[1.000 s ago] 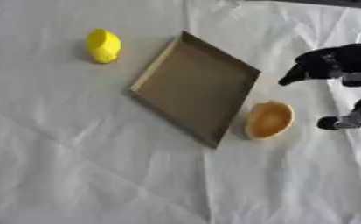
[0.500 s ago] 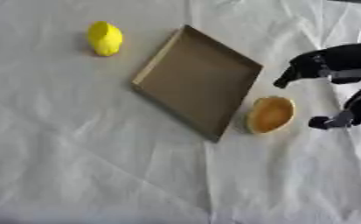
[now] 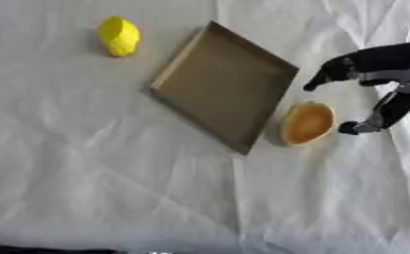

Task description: Pick up objects on the table and place them in the box.

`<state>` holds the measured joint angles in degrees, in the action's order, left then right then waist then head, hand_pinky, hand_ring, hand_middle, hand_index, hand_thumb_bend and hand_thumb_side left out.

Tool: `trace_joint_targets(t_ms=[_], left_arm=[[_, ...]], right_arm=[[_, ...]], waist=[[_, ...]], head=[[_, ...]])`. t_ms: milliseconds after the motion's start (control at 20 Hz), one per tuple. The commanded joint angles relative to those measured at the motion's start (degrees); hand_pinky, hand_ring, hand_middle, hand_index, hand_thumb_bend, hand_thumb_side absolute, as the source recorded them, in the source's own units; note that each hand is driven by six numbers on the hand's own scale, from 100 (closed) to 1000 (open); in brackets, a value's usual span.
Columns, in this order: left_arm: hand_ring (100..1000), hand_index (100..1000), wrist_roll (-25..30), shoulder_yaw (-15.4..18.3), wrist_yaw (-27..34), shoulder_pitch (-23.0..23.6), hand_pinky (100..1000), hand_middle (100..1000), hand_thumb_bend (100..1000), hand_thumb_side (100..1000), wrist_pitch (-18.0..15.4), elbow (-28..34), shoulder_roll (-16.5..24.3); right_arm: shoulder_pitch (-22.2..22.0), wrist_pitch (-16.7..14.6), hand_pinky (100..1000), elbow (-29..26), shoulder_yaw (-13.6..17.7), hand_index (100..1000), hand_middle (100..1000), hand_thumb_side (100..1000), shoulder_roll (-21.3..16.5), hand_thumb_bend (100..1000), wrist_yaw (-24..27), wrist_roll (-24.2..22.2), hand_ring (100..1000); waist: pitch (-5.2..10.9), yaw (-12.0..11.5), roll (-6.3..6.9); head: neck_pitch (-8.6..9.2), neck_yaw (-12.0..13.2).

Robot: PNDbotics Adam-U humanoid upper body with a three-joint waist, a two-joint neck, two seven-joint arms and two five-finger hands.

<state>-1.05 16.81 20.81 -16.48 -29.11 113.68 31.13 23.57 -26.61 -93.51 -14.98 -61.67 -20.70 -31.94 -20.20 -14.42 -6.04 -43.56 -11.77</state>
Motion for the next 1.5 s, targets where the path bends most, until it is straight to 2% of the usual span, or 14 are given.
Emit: trace_joint_targets(t_ms=[50,350,400,650,1000,1150,1300,1450,1500], left_arm=[[965,909,0.2,0.6,0.1,-0.4,971,844,100,660,0.3,0.9,0.7],[967,909,0.4,0.8,0.0,-0.3,973,844,100,661,0.3,0.9,0.3],[967,909,0.4,0.8,0.0,-0.4,973,844,100,661,0.3,0.9,0.3],[967,909,0.7,0.6,0.3,-0.8,973,844,100,661,0.5,0.9,0.1],[967,908,0.8,0.8,0.3,-0.6,974,843,100,661,0.5,0.9,0.0],[967,909,0.8,0.8,0.2,-0.6,974,843,100,662,0.5,0.9,0.1],[967,909,0.8,0.9,0.1,-0.4,974,844,100,661,0.3,0.9,0.3],[966,910,0.9,0.9,-0.1,-0.3,973,844,100,661,0.3,0.9,0.5],[966,910,0.9,0.9,-0.1,-0.3,972,843,100,661,0.2,0.9,0.5]], right_arm=[[1.1,-0.8,996,1.5,0.3,951,832,352,-0.8,299,-1.0,-0.1,923],[1.9,-1.6,997,3.5,0.3,932,802,366,0.4,252,-0.9,-1.1,919],[1.9,-1.7,995,3.8,0.2,921,783,390,0.7,215,-0.8,-1.4,915],[2.9,-2.9,998,5.5,-0.2,913,778,443,2.3,168,-0.1,-4.2,914],[3.3,-3.9,1000,5.9,-0.3,904,770,467,2.9,128,1.4,-7.5,912],[3.2,-4.2,993,5.2,0.8,912,785,405,1.9,200,1.6,-7.4,916],[2.6,-5.6,995,3.5,2.5,928,834,362,-0.2,328,0.4,-5.5,945],[2.0,-8.2,996,1.3,3.8,942,867,381,-2.3,374,-1.4,-3.1,963],[1.8,-9.1,990,0.6,4.1,949,874,376,-2.9,419,-2.2,-2.4,966]], waist=[[0.75,0.0,0.29],[0.05,-0.1,0.39],[-0.04,-0.2,0.42],[-0.24,-0.4,0.51],[-0.38,-0.4,0.64],[-0.37,-0.1,0.70],[-0.26,0.2,0.73],[-0.09,0.4,0.76],[-0.01,0.5,0.77]], head=[[-0.14,-0.3],[1.12,-1.9],[1.12,-2.2],[-0.38,-2.6],[-0.56,-2.7],[-0.56,-2.4],[-0.56,-2.1],[-0.56,-2.3],[-0.56,-2.7]])
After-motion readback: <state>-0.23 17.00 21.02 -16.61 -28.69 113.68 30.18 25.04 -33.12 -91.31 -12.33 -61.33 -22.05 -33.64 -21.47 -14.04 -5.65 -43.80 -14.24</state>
